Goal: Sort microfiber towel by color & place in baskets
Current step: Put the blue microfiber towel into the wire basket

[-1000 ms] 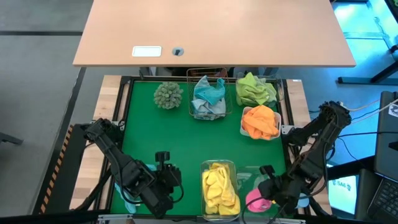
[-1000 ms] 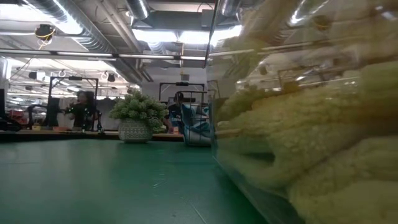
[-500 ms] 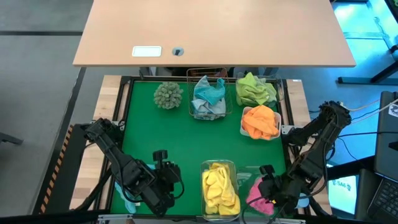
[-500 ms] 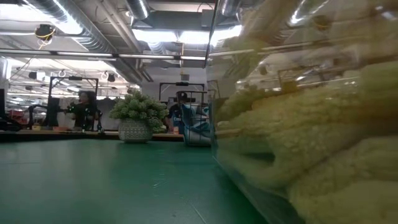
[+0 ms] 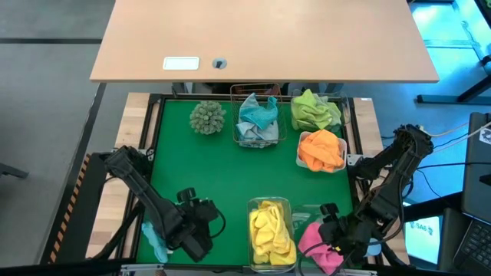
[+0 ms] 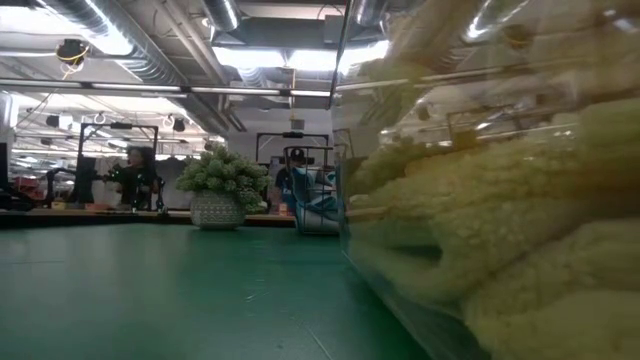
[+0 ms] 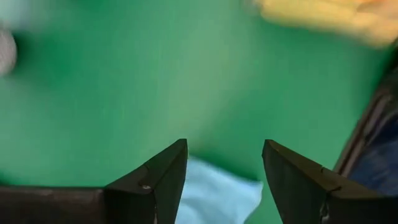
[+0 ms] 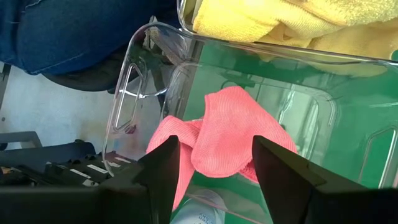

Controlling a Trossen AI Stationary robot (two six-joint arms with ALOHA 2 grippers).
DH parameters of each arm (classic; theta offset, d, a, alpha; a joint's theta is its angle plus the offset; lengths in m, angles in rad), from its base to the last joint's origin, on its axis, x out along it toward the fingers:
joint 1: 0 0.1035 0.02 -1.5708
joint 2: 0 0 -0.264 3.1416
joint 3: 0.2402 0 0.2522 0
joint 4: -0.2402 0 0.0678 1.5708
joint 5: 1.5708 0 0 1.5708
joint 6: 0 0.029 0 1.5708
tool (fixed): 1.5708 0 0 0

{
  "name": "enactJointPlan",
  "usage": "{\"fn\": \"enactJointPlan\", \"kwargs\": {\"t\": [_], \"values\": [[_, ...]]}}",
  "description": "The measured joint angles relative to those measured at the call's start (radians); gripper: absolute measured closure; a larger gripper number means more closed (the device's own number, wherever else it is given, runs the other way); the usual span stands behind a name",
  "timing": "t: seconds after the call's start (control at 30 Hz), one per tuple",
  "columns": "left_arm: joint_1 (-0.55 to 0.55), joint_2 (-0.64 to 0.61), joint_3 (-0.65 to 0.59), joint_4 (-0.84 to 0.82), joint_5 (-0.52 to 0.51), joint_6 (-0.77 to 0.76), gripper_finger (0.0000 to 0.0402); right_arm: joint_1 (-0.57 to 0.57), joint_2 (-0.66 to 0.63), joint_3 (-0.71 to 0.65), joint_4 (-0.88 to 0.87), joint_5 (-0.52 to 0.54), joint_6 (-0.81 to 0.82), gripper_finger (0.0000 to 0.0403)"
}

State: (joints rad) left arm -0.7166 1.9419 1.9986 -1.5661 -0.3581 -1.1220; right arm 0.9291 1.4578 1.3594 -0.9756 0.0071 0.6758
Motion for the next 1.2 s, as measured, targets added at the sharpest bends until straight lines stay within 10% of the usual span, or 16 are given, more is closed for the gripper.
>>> {"fn": "enactJointPlan", "kwargs": {"t": [0.37,1.2], "values": [[0.000,0.000,-0.336,0.210,0.285,-0.090,0.0204,0.000,0.000,0.000,0.002,0.000,0.000,0.0203],[0.000,-0.002,-0.749,0.528,0.376,-0.421,0.0205,0.000,0.000,0.000,0.002,0.001,-0.001,0.0203]]}}
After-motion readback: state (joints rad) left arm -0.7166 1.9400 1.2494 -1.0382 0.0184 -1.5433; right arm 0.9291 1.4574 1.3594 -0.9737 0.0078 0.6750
